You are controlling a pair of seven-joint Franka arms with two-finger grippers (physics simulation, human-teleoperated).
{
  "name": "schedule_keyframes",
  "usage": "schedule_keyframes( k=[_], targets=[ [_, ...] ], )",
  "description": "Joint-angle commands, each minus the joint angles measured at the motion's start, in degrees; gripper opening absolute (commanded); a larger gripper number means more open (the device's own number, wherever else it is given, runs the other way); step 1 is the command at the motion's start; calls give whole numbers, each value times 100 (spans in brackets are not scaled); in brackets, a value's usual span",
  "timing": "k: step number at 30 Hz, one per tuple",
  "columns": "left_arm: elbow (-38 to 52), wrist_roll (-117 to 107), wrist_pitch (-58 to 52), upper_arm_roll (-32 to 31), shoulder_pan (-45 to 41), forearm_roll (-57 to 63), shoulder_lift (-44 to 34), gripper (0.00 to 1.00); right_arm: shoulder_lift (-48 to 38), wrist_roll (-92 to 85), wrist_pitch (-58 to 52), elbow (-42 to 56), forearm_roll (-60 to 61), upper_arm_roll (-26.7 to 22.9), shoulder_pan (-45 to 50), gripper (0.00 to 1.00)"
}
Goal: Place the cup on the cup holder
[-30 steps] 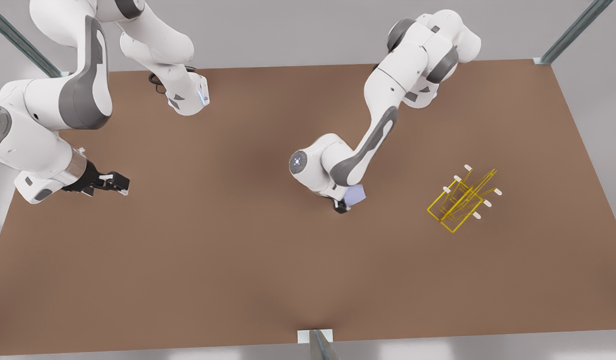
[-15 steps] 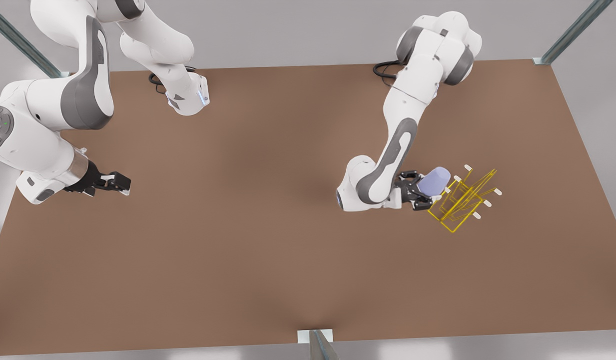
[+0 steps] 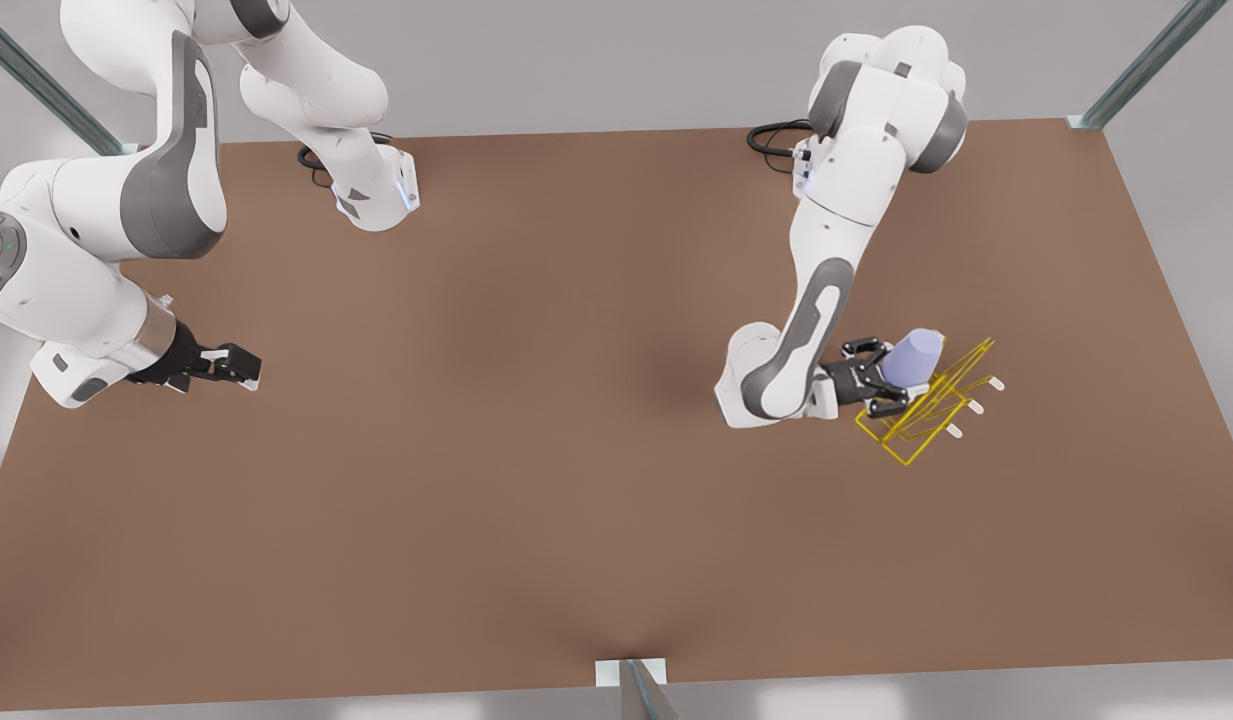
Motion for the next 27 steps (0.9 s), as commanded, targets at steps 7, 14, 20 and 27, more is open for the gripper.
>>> schedule_keyframes(
  k=[7,14,20,27],
  targets=[
    [-302,-702,58,-5,94,306,162,79,-26,-8,-16,12,2,2,-14,100],
    [-399,-817,58,-5,94,306,189,79,-43,-8,-34,12,20,11,-5,100],
    [-408,-817,22,-5,42,271,198,100,-61,-17,-60,12,11,11,3,100],
    [654,-404,-30,-2552,-64,-1328,-804,100,-70,-70,-78,20,20,11,-5,100]
  ],
)
